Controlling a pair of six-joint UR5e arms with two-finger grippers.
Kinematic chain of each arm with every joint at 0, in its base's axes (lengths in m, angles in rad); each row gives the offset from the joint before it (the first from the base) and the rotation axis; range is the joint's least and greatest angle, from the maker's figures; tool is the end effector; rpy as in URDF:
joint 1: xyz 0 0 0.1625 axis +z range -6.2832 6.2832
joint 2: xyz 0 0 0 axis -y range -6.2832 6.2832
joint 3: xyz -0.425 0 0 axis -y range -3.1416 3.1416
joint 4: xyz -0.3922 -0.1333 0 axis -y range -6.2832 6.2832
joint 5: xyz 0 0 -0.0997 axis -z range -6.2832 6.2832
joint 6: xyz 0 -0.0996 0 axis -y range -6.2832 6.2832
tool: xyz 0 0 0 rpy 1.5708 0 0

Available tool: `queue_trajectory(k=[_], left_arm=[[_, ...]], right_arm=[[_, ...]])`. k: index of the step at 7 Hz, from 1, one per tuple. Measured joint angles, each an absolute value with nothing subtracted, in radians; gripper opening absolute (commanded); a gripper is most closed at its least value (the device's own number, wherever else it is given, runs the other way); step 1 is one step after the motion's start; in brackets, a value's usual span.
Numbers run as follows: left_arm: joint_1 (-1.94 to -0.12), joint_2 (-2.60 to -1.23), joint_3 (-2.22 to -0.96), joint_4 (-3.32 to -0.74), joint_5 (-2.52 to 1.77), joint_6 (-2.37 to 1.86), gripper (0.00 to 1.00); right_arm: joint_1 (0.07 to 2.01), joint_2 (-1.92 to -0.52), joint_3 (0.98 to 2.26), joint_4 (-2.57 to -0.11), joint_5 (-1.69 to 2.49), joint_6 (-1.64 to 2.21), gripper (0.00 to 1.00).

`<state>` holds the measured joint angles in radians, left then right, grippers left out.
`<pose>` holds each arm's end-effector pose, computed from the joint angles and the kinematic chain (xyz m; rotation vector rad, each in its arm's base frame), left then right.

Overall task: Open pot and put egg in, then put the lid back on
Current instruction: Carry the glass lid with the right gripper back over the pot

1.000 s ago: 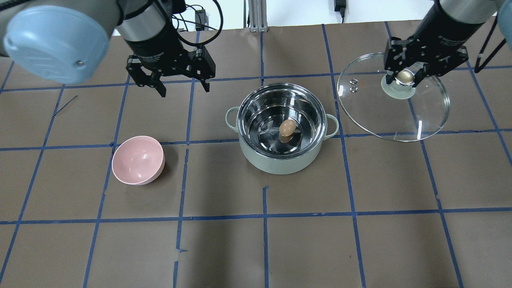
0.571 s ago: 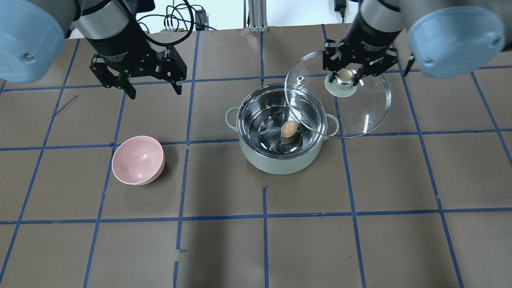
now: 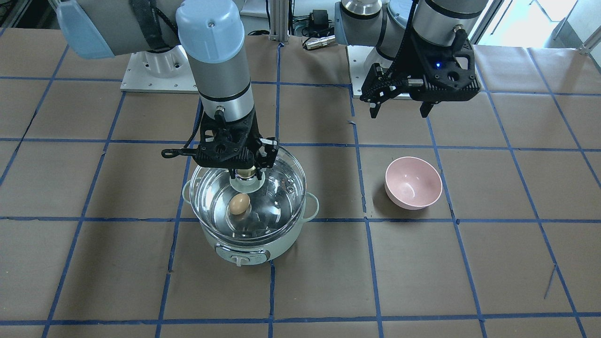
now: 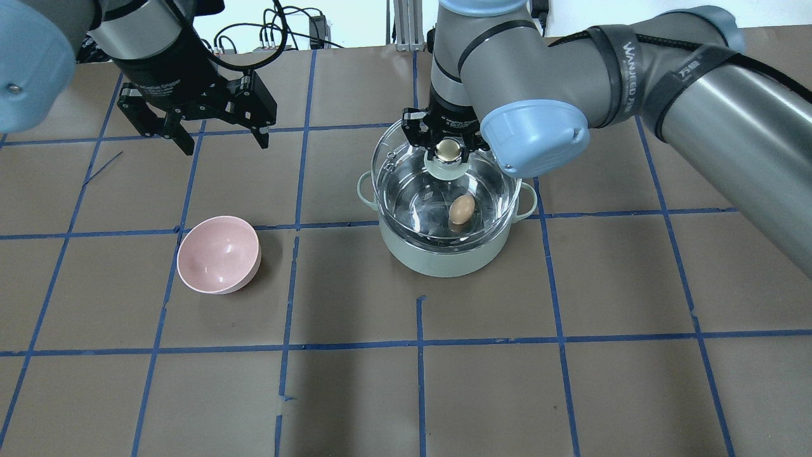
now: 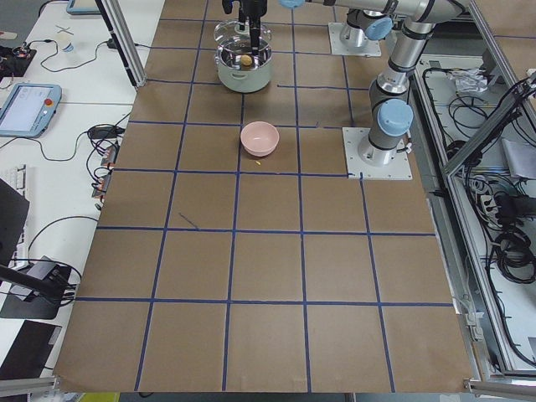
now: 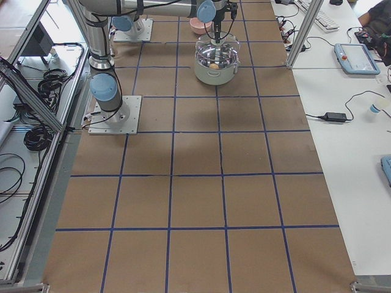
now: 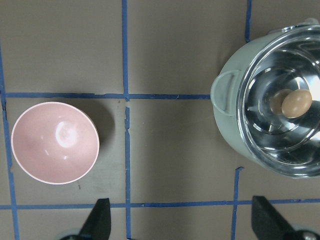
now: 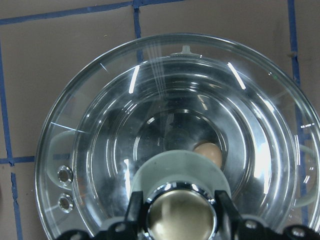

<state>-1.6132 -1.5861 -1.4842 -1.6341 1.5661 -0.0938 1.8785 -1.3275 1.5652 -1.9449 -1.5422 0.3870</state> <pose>-0.1548 -0.4921 0.5166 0.0806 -3.1353 0.0120 0.3102 -0.5266 0.3976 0.1184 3.0607 -0.1818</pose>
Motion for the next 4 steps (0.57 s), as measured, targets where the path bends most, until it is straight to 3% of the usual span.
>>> queue_trajectory(k=[4], left_arm=[[-1.606, -1.576, -1.487, -1.641, 1.56, -0.093, 1.0]], right_arm=[[1.884, -1.308, 1.59, -1.945, -1.537, 0.371, 0.13]])
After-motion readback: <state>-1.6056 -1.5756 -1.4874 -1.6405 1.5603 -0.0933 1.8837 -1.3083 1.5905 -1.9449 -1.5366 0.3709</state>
